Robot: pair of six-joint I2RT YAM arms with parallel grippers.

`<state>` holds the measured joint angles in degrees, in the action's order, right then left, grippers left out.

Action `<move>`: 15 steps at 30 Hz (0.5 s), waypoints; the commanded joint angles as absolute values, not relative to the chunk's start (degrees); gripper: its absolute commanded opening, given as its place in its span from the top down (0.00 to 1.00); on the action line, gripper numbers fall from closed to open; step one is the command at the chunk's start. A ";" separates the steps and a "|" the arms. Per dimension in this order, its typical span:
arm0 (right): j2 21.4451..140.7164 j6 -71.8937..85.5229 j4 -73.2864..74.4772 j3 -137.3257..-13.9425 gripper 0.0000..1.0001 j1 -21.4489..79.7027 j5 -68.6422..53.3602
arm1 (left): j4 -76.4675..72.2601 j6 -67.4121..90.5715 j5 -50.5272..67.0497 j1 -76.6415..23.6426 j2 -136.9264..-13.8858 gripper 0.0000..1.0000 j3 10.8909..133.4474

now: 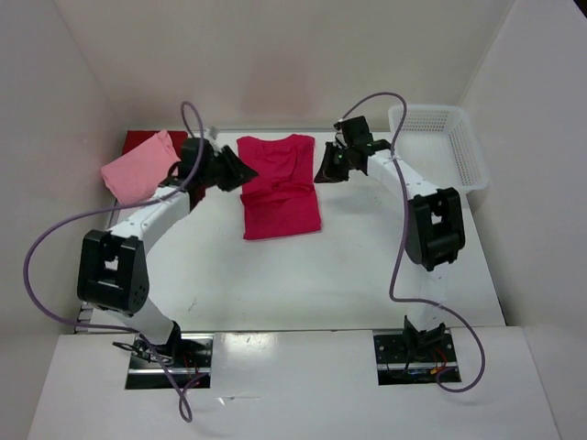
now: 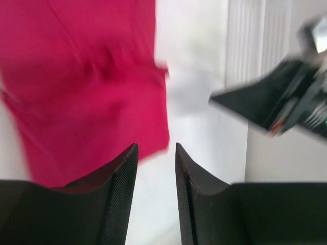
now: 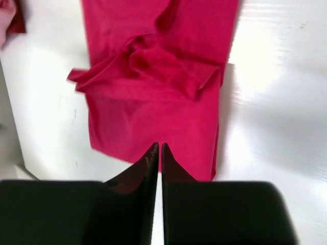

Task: Fold and stack the t-shirts
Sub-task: Fold the folded rectangular tshirt in 1/3 of the way

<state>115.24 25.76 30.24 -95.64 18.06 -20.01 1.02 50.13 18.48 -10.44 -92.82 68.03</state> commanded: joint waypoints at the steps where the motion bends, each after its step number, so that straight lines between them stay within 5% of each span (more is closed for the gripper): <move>1: 111.97 25.49 25.93 -92.29 0.97 20.73 -21.96 | -3.41 53.60 21.09 -16.51 -93.69 0.58 59.26; 15: 127.26 26.72 25.75 -100.62 0.99 25.40 -25.66 | -5.80 51.33 16.53 -17.75 -100.46 0.59 51.50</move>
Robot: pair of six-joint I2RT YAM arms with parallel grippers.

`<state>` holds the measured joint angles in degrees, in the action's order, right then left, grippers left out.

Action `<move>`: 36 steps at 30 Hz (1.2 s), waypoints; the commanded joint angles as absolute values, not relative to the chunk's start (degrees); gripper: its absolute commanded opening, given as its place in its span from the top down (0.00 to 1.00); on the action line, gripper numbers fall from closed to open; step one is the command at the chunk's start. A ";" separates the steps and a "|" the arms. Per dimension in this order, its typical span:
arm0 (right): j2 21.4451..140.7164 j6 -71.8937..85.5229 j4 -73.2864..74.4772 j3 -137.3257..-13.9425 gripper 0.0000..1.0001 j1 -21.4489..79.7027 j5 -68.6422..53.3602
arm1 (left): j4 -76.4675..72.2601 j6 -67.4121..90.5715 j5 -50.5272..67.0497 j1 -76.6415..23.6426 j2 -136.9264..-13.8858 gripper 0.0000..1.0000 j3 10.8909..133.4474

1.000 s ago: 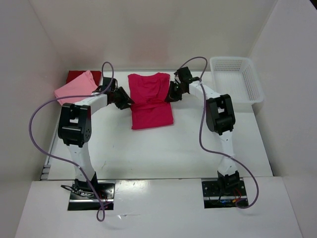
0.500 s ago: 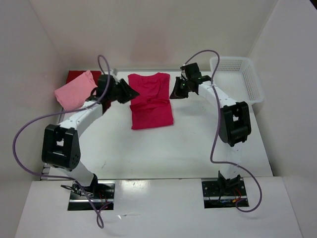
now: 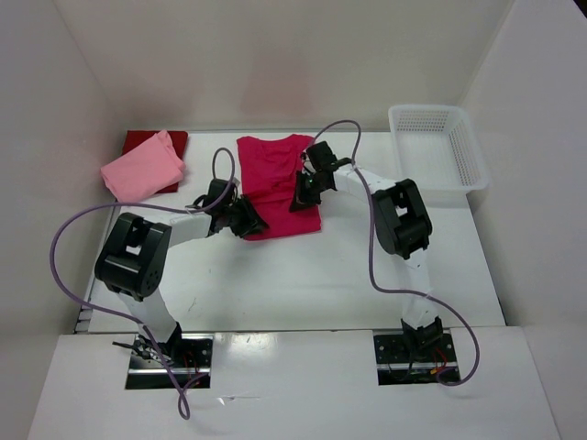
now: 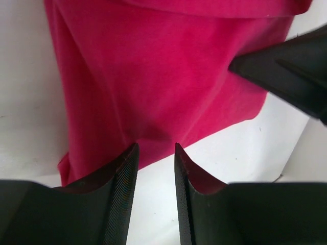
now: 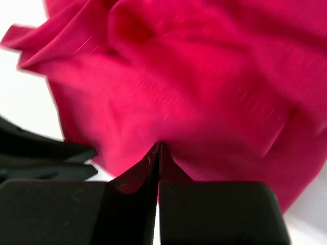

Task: Fold and stack the t-shirts
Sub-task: Fold the folded rectangular tshirt in 1/3 of the way

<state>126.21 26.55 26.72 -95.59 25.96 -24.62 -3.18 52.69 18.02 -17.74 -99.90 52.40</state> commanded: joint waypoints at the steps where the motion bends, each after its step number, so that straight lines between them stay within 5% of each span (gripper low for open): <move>1: 127.87 26.72 25.75 -100.63 0.97 25.40 -24.79 | -5.19 51.33 16.52 -17.75 -101.07 0.59 50.63; 10: 135.08 27.33 23.14 -109.07 0.97 25.40 -16.09 | -2.29 49.22 13.18 -17.75 -100.46 0.59 47.11; 21: 130.09 28.30 16.61 -116.19 0.94 25.40 -5.27 | 4.22 47.55 11.33 -17.75 -90.71 0.52 51.32; 27: 123.67 26.19 22.14 -108.92 0.91 25.40 -12.65 | 2.73 48.69 14.76 -16.70 -94.21 0.51 54.93; 31: 116.55 26.89 17.15 -93.29 0.98 25.40 -19.75 | 1.50 49.39 14.24 -16.70 -93.60 0.51 52.92; 36: 123.74 26.89 20.47 -97.37 0.98 25.40 -26.35 | -0.08 49.92 16.60 -15.56 -95.88 0.51 54.66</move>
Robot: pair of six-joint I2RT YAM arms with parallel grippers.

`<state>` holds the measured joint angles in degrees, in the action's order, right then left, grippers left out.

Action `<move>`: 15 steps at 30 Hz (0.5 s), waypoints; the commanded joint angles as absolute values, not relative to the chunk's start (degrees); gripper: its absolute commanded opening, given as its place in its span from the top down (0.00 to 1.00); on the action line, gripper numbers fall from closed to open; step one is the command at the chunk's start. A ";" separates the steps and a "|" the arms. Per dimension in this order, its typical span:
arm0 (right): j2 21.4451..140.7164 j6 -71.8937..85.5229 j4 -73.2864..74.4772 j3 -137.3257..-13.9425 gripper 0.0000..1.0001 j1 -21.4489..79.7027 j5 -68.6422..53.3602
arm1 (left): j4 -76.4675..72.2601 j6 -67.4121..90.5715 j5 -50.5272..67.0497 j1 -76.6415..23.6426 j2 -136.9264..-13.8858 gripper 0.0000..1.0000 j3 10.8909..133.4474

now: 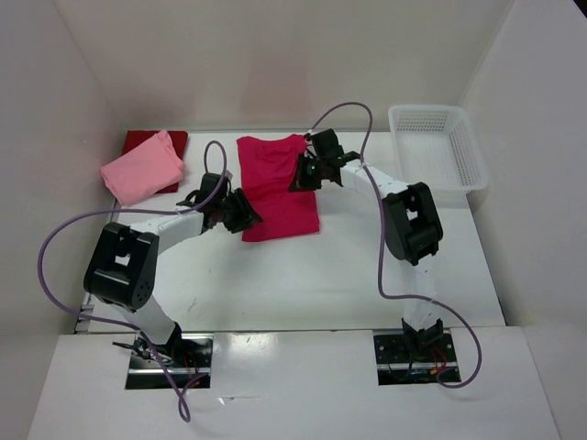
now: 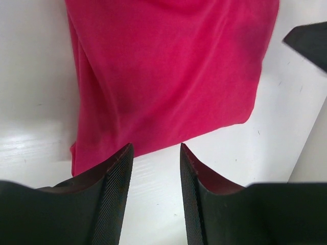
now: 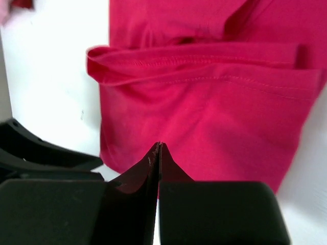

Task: Fold and stack the t-shirts
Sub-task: Fold the folded rectangular tshirt in 1/3 of the way

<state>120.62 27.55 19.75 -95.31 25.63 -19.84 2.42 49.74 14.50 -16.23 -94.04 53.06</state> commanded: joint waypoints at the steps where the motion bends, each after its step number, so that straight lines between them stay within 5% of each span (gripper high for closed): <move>1: 124.53 27.59 21.87 -98.08 0.98 25.40 -26.37 | -0.09 49.92 17.13 -15.56 -97.19 0.51 57.54; 15: 119.10 29.36 16.35 -79.73 0.98 25.40 -27.16 | 0.97 47.37 21.88 -8.36 -121.54 0.73 80.77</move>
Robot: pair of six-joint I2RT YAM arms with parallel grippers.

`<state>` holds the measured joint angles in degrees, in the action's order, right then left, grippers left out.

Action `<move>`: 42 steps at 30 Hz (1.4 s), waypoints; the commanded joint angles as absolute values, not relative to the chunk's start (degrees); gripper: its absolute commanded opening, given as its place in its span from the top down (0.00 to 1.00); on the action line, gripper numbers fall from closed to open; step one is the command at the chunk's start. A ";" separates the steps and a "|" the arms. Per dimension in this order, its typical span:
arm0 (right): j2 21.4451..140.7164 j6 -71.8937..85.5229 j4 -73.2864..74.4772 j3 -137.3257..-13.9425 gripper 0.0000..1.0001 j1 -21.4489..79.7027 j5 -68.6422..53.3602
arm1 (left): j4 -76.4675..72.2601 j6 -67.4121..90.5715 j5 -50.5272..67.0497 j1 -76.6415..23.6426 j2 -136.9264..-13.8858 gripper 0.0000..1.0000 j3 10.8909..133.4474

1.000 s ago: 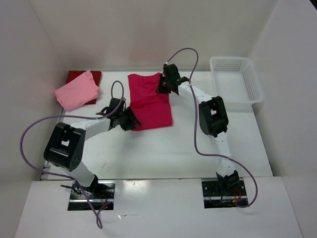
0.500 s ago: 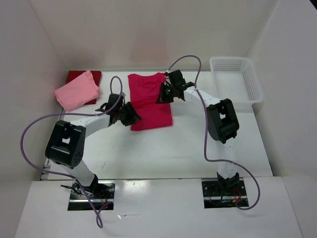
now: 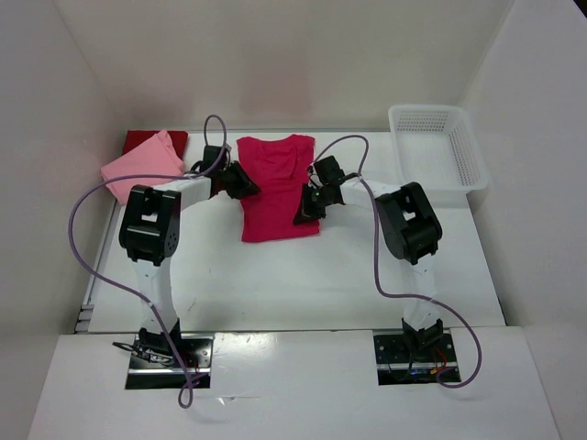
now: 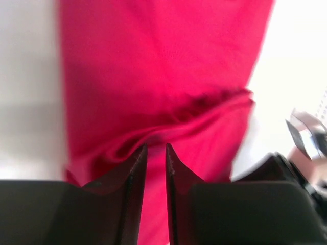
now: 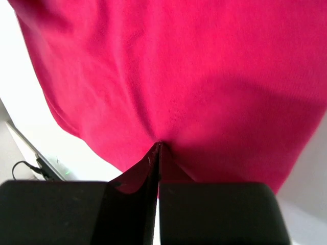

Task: Fold and stack the t-shirts
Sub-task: Fold the folded rectangular tshirt in 1/3 of the way, then grab one side of the 2/3 rectangular tshirt with both arms

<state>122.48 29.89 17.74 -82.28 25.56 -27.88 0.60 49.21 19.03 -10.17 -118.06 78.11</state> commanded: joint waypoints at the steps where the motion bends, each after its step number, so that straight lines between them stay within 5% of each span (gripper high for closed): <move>1: 118.57 29.36 16.35 -79.19 0.98 25.40 -27.16 | 0.27 47.37 21.88 -8.35 -121.55 0.73 80.77; 11: 118.56 28.83 16.26 -75.41 0.98 25.40 -26.02 | -0.88 46.05 20.21 -5.45 -123.92 0.72 89.20; 18: 112.95 28.13 20.64 -78.74 0.83 25.40 -29.17 | -2.72 46.41 22.24 -4.92 -110.44 0.45 81.41; 29: 100.64 32.86 18.30 -64.70 0.47 18.12 -24.44 | 5.98 45.18 18.73 -5.54 -89.48 0.40 48.62; 42: 106.00 35.86 11.52 -59.85 0.40 17.49 -27.68 | 1.32 46.76 20.65 -9.84 -98.52 0.46 47.02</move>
